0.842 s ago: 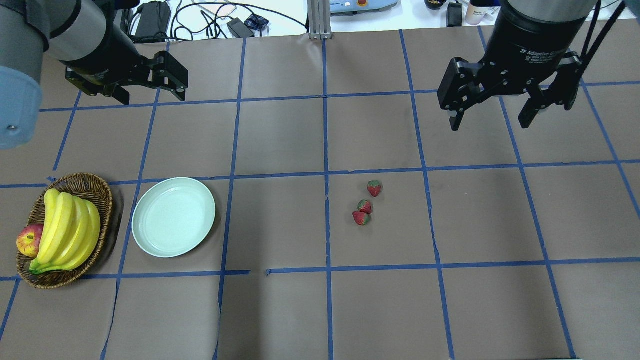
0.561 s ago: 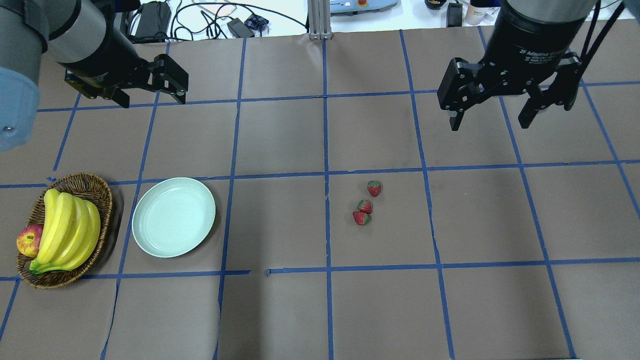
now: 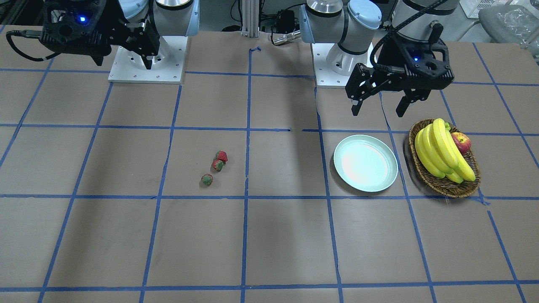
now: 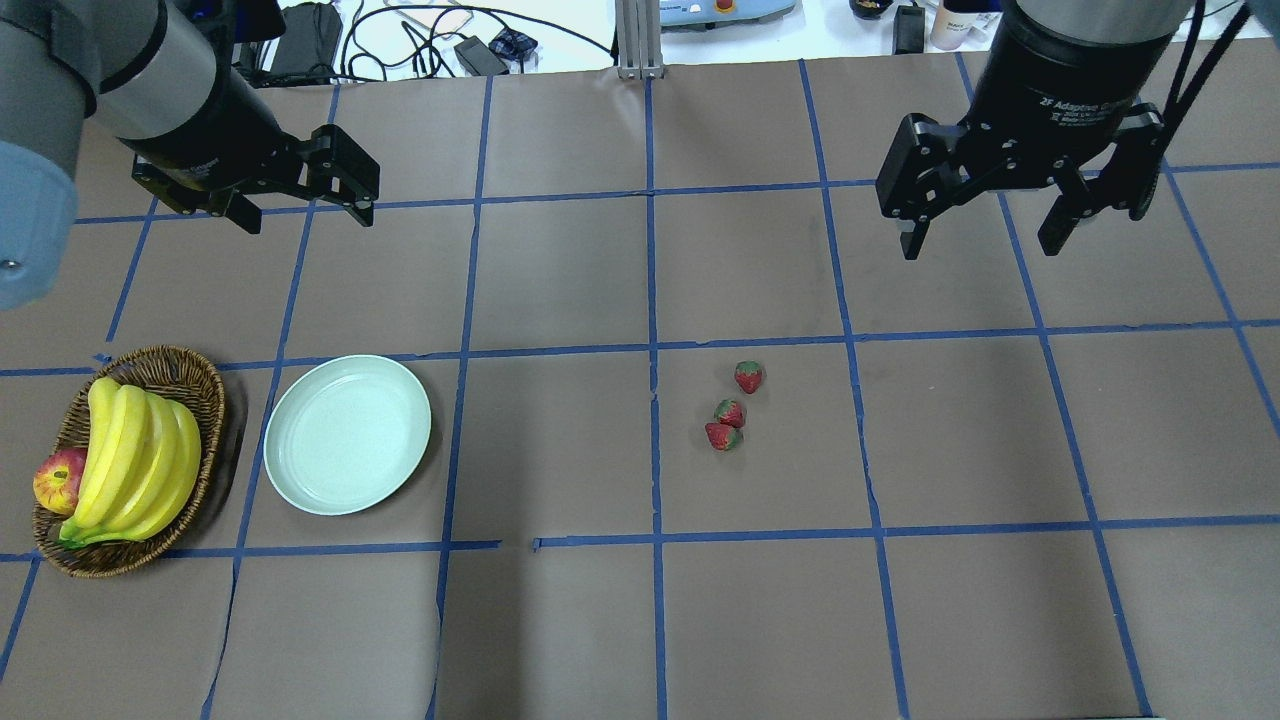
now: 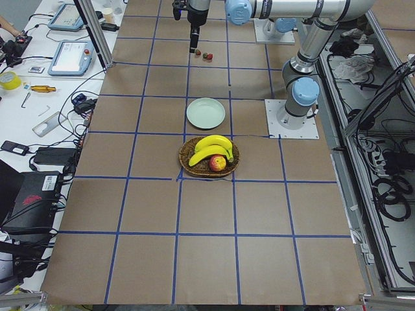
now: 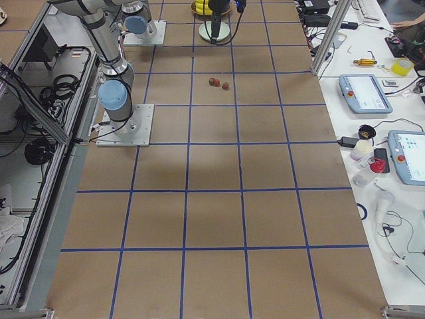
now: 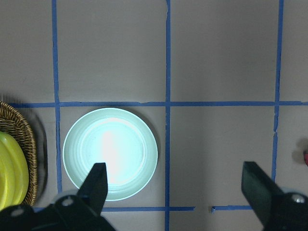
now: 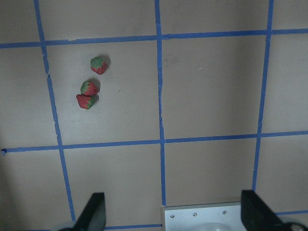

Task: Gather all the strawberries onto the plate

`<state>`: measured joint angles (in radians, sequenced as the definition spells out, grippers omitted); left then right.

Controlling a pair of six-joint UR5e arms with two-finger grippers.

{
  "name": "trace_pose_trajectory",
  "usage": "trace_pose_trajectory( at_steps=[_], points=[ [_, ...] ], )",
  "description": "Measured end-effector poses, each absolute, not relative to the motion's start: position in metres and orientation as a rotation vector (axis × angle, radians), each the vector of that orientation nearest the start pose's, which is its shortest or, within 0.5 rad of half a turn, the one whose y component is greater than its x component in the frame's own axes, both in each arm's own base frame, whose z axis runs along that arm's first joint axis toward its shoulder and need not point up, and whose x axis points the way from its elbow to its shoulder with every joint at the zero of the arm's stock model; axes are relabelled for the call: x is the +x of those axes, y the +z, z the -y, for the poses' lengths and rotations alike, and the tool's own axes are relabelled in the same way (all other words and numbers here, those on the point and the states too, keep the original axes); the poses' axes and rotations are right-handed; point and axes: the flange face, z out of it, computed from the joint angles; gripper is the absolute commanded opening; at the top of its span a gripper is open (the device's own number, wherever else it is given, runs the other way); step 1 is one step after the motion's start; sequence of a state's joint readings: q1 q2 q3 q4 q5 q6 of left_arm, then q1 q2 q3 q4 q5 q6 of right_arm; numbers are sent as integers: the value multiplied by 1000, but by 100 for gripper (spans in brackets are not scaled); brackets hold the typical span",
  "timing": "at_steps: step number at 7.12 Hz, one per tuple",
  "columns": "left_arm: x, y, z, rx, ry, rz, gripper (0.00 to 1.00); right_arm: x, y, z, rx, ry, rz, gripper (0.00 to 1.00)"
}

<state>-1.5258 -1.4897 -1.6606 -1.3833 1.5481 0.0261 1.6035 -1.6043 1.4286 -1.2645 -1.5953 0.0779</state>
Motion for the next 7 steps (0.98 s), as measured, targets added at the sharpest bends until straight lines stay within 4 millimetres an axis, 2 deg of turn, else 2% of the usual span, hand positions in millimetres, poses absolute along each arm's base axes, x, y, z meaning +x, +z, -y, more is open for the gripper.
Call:
trace_pose_trajectory(
  at_steps=[3,7],
  points=[
    [-114,503,478,-28,-284,-3142,100,144,530,463,79,261,-3163,100],
    [-113,503,477,-29,-284,-3142,100,145,520,464,85,286,-3160,100]
  ],
)
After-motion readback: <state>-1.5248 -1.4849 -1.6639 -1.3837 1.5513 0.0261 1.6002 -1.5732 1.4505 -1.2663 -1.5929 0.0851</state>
